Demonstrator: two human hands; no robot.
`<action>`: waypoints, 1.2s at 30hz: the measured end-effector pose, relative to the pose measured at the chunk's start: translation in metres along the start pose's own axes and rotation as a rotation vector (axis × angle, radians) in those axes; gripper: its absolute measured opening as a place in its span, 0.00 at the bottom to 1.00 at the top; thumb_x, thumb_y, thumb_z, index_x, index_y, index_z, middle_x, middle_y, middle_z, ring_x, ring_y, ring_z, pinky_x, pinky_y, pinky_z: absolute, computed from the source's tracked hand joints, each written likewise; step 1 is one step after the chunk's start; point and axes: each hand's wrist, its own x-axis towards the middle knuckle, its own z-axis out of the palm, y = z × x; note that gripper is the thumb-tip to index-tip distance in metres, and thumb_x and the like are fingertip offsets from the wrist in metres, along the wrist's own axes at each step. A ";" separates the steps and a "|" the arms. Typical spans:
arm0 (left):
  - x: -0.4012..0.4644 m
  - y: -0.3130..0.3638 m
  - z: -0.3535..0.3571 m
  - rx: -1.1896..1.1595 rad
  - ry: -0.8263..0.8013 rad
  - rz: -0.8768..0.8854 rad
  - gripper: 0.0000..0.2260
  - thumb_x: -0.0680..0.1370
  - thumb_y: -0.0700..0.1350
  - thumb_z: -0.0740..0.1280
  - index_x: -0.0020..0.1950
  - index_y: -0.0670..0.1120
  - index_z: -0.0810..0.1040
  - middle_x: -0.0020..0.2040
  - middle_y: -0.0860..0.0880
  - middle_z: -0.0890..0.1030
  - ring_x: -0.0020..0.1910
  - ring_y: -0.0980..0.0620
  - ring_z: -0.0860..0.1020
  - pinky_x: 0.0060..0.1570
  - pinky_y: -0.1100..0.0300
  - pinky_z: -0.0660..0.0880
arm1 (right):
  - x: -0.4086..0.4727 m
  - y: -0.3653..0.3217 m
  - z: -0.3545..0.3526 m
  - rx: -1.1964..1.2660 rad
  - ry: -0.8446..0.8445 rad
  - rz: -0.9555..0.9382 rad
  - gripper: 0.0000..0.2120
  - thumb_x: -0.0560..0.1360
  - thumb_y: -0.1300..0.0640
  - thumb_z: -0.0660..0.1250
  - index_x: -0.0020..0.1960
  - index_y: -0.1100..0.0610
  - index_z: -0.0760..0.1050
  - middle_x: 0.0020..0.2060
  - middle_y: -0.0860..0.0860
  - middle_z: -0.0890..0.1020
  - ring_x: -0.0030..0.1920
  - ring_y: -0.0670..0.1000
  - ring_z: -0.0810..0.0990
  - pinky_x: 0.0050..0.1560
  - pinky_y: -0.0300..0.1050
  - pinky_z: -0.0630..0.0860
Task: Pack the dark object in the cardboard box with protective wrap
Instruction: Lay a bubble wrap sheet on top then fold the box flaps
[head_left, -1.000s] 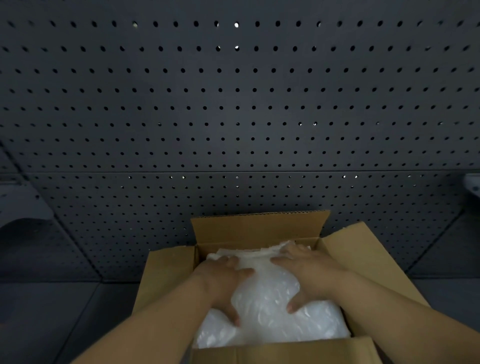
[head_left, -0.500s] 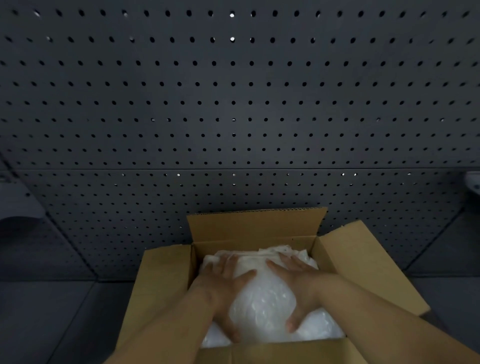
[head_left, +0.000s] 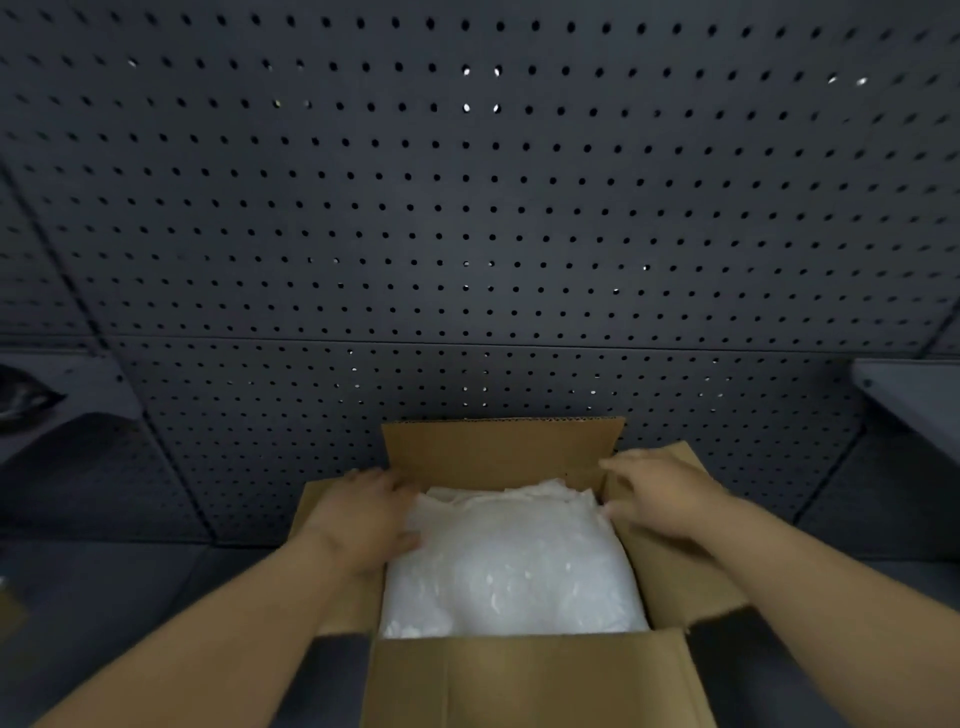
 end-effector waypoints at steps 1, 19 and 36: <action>-0.006 -0.004 -0.002 0.004 0.048 -0.049 0.23 0.78 0.62 0.56 0.70 0.53 0.67 0.68 0.49 0.71 0.65 0.48 0.70 0.66 0.52 0.67 | -0.005 0.009 -0.003 -0.025 0.035 0.051 0.31 0.78 0.44 0.61 0.77 0.49 0.56 0.77 0.50 0.58 0.76 0.53 0.57 0.73 0.46 0.58; -0.045 -0.005 -0.003 -0.492 -0.321 -0.838 0.40 0.74 0.70 0.52 0.78 0.48 0.50 0.75 0.43 0.61 0.71 0.42 0.63 0.70 0.48 0.62 | -0.046 -0.014 -0.018 0.247 0.225 0.370 0.16 0.81 0.61 0.56 0.68 0.63 0.68 0.65 0.58 0.74 0.63 0.56 0.74 0.54 0.42 0.71; -0.058 -0.021 -0.013 -0.776 0.206 -0.725 0.13 0.82 0.45 0.55 0.41 0.44 0.74 0.39 0.47 0.75 0.37 0.50 0.73 0.37 0.58 0.70 | -0.017 -0.052 0.005 0.130 0.026 0.184 0.22 0.80 0.62 0.56 0.74 0.56 0.63 0.67 0.55 0.72 0.63 0.54 0.74 0.59 0.41 0.73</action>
